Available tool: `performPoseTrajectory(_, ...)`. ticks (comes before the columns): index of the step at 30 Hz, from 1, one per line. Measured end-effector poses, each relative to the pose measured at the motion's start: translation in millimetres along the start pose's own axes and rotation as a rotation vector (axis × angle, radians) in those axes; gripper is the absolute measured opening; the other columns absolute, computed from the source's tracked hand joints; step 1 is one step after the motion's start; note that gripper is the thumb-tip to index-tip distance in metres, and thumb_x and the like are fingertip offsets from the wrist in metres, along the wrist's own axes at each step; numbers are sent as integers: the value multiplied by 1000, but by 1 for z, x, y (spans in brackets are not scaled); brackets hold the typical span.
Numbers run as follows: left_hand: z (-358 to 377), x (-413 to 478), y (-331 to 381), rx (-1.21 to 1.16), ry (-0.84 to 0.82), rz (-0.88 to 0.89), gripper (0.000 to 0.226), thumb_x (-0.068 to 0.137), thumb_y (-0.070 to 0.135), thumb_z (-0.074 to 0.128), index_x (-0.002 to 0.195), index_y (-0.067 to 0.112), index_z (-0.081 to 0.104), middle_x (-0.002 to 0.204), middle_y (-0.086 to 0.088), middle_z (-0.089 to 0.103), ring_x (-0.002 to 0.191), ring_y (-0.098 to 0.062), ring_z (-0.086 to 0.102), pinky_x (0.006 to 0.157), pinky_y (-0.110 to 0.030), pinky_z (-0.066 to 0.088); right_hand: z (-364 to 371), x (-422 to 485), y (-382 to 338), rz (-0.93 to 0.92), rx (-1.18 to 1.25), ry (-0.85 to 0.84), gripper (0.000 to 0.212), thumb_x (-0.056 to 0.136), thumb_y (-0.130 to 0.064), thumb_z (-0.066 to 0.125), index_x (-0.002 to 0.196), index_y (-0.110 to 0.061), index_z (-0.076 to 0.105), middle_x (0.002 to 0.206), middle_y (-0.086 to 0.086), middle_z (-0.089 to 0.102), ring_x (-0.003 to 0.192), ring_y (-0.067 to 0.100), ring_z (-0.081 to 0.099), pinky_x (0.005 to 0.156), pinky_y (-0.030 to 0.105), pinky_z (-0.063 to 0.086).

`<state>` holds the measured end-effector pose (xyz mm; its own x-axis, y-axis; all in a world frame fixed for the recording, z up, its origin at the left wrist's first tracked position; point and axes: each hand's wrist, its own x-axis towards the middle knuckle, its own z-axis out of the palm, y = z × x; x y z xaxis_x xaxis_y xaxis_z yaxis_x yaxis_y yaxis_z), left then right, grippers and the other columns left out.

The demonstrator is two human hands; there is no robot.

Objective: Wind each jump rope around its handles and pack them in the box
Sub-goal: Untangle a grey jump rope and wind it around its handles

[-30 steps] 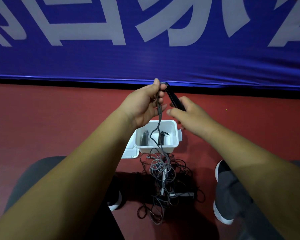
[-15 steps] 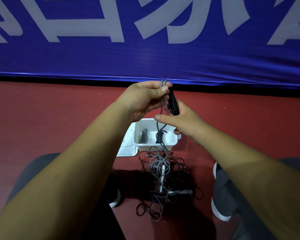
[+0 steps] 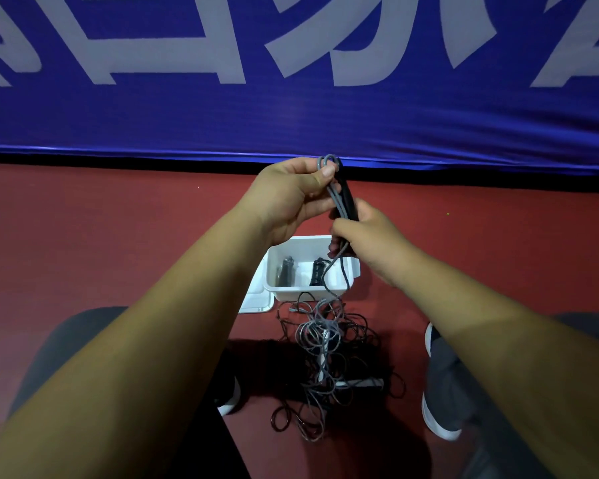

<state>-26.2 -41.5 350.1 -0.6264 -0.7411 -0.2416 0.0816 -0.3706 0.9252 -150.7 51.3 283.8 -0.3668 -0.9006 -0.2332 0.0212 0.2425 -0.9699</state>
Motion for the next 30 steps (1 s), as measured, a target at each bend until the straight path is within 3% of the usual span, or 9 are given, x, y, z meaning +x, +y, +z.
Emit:
performPoseTrajectory(5,-9,3,6,218,-57,24,8,101,13,67,100,5,68,96,-12,70,90,-21,71,89,-34,61,-1,-2,-2,17,22,-24,15,95,-10,74,108,-10,65,75,9,54,55,17,55,64,42,63)
performPoseTrajectory(9,-12,1,14,263,-85,1,13,102,13,67,106,1,62,86,-10,70,79,-16,71,80,-28,61,-4,-2,-1,28,18,-53,23,95,-16,79,111,-7,66,68,2,53,57,18,55,65,40,61)
performPoseTrajectory(12,-13,2,16,253,-60,-14,12,101,10,66,107,0,62,96,-20,61,78,-18,64,83,-33,63,-5,-3,-3,36,29,-58,15,96,-20,79,103,-14,68,66,1,52,56,18,56,64,40,62)
performPoseTrajectory(16,-11,2,15,190,9,-24,8,99,3,63,102,-4,62,96,-22,58,83,-25,70,80,-34,63,-4,-3,-5,38,-17,-64,13,98,-20,77,99,-12,66,67,7,54,55,21,58,63,42,63)
performPoseTrajectory(20,-16,3,11,-85,42,-170,12,96,-2,57,104,-5,65,102,-21,55,93,-31,74,77,-36,64,-5,-4,-7,49,-51,-102,13,100,-14,73,105,-6,66,70,8,60,56,23,61,61,41,61)
performPoseTrajectory(23,-20,4,10,-94,29,-203,10,98,-1,60,105,-2,67,104,-20,65,93,-28,76,79,-34,64,-7,-7,-11,65,-77,-130,17,101,-13,70,113,-1,66,75,13,68,60,28,67,62,43,63)
performPoseTrajectory(27,-21,6,9,38,45,-101,15,99,23,71,105,8,71,87,-4,70,82,-16,71,80,-31,62,-10,-10,-21,75,-55,-131,22,104,-17,68,117,-1,63,82,18,77,67,34,76,71,52,67)
performPoseTrajectory(30,-24,12,1,132,119,-121,32,107,43,56,88,18,60,80,-3,57,75,-19,66,74,-33,62,-13,-12,-33,63,41,-77,23,105,-16,66,118,2,61,82,21,76,73,38,78,66,46,66)
